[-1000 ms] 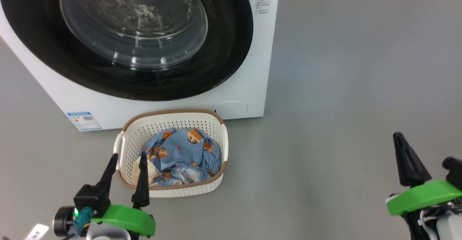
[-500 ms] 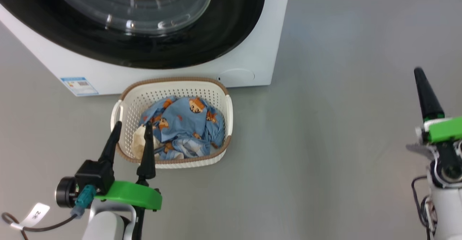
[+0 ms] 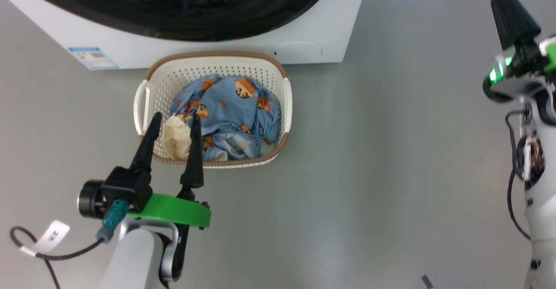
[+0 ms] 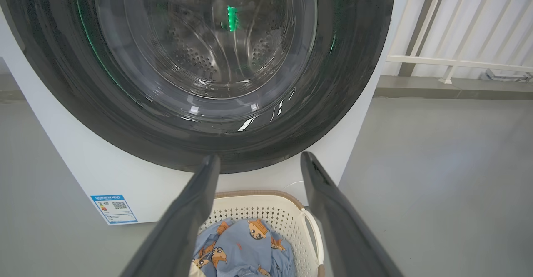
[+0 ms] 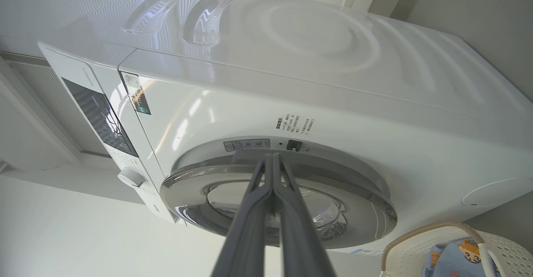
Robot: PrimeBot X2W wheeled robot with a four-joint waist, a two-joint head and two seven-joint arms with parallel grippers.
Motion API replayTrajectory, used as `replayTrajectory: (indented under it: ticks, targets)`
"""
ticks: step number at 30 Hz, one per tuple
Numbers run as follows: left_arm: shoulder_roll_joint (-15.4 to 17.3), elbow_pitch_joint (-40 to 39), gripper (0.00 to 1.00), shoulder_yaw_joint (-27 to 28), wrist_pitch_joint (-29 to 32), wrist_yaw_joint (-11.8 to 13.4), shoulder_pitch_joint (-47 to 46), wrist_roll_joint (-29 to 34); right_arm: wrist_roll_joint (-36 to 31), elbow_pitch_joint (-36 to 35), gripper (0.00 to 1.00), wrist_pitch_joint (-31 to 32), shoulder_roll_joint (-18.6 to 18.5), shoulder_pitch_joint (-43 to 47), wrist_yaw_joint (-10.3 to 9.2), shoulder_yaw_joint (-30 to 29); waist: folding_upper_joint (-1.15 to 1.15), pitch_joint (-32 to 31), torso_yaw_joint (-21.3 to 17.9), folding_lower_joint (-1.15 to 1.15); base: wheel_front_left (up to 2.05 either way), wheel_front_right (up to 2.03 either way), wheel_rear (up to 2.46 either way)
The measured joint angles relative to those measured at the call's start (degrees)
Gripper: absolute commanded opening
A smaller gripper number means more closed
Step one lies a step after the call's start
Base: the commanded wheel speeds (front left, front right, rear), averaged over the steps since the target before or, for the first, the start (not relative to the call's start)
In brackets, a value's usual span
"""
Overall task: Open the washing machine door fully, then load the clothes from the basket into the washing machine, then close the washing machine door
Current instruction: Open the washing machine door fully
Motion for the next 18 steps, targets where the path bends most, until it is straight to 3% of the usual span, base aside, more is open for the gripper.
replayTrajectory:
  ticks: [18]
  targets:
    - [-0.1, -2.1, 1.0, -5.8, -0.1, 2.0, -5.2, -2.6, 2.5, 19.7, 0.0, 9.6, -1.9, -29.1, 0.0, 5.6, 0.0, 8.3, 3.9, 0.0, 0.0, 0.0, 0.0]
